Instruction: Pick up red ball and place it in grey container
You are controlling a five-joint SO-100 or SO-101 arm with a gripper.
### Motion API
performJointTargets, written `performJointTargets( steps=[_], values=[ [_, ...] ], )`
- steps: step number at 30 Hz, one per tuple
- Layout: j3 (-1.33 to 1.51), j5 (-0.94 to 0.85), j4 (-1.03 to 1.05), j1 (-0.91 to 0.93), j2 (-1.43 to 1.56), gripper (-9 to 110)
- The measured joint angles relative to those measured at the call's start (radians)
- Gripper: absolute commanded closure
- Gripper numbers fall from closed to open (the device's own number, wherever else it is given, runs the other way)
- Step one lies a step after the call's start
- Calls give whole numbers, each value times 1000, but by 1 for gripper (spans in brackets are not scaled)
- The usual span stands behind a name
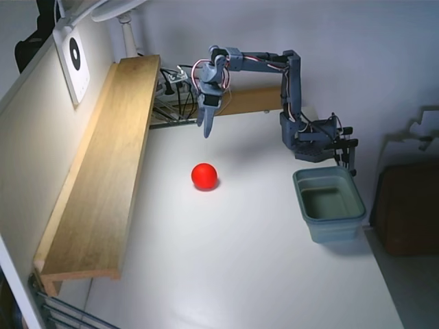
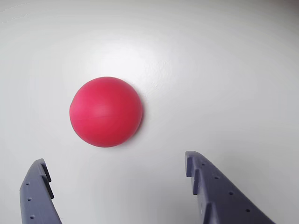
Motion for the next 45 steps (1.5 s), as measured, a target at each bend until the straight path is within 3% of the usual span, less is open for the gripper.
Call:
performJointTargets(
  steps=[32, 45],
  values=[
    [472, 0, -402, 0, 94, 63],
    [491, 0, -416, -126, 94, 63]
  ],
)
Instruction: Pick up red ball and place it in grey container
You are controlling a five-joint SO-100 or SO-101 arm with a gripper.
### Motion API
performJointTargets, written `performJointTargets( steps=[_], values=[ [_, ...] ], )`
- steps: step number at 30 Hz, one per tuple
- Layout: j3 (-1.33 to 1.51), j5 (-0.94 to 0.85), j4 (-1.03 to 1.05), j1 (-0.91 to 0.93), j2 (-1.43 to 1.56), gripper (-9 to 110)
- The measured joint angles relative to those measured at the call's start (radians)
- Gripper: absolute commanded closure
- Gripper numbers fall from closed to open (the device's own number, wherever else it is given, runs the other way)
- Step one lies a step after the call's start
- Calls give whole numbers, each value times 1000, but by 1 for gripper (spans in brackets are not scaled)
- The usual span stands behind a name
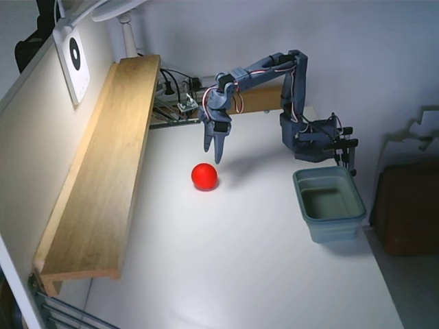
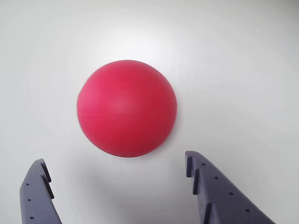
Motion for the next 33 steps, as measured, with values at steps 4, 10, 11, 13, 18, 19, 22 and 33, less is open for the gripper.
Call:
performJointTargets(
  steps=[4, 10, 11, 13, 18, 19, 22, 33],
  values=[
    [0, 0, 0, -48, 0, 63],
    [0, 0, -15, -54, 0, 63],
    [0, 0, -15, -52, 0, 63],
    [0, 0, -15, -35, 0, 63],
    [0, 0, -15, -6, 0, 63],
    [0, 0, -15, -8, 0, 63],
    [0, 0, -15, -5, 0, 63],
    [0, 0, -15, 63, 0, 63]
  ],
)
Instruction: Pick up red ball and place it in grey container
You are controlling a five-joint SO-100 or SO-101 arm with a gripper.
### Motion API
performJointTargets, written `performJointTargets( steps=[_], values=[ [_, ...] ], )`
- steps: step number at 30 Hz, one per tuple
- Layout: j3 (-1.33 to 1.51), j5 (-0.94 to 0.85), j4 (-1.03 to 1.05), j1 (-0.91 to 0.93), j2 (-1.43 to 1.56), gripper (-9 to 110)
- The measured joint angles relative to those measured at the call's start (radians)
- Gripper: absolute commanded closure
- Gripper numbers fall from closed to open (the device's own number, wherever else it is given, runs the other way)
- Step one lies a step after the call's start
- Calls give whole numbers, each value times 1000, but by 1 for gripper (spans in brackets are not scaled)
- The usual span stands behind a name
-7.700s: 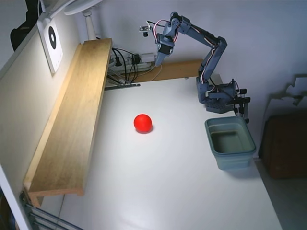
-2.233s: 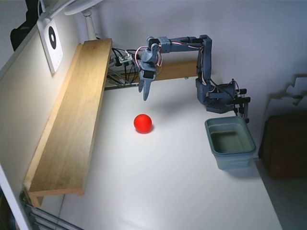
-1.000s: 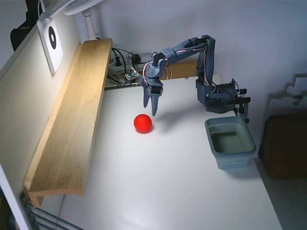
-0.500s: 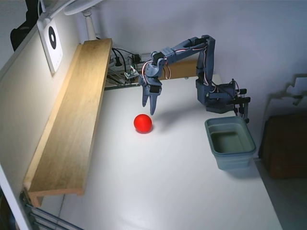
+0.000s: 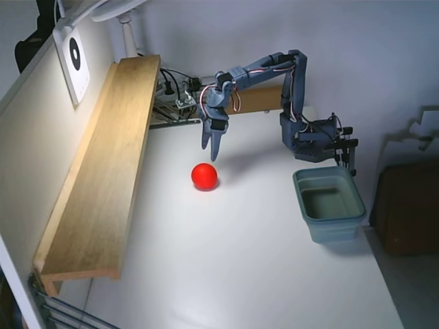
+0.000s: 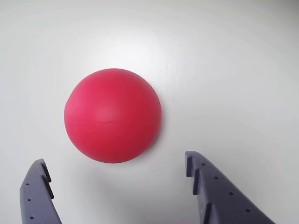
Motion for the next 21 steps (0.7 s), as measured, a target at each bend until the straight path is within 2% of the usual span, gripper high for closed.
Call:
performJointTargets(
  steps=[21],
  values=[
    [-259, 0, -15, 2, -281, 63]
  ],
)
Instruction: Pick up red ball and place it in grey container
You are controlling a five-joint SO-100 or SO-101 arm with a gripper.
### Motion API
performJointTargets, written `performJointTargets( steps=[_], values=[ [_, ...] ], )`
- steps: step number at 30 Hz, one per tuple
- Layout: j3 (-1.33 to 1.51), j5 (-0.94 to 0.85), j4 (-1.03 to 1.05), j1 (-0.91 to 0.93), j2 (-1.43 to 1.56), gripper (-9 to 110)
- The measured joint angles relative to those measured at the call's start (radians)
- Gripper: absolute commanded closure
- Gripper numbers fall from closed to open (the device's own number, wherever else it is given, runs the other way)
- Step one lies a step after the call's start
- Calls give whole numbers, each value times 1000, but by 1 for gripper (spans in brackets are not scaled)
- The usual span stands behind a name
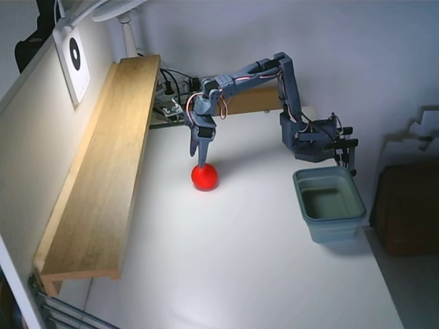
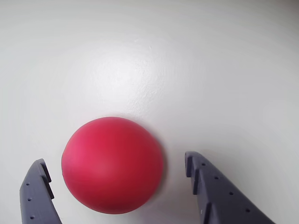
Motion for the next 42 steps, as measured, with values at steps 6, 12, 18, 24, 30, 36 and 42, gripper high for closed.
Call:
performJointTargets(
  steps=[6, 12, 18, 24, 30, 36, 42],
  values=[
    [-12, 0, 0, 0, -5, 63],
    [-5, 0, -20, 0, -5, 63],
    [58, 0, -84, 0, -5, 63],
    [135, 0, -181, 0, -23, 63],
    [195, 0, -270, 0, -48, 63],
    [252, 0, -365, -3, -71, 63],
    [267, 0, -390, -5, -81, 63]
  ],
)
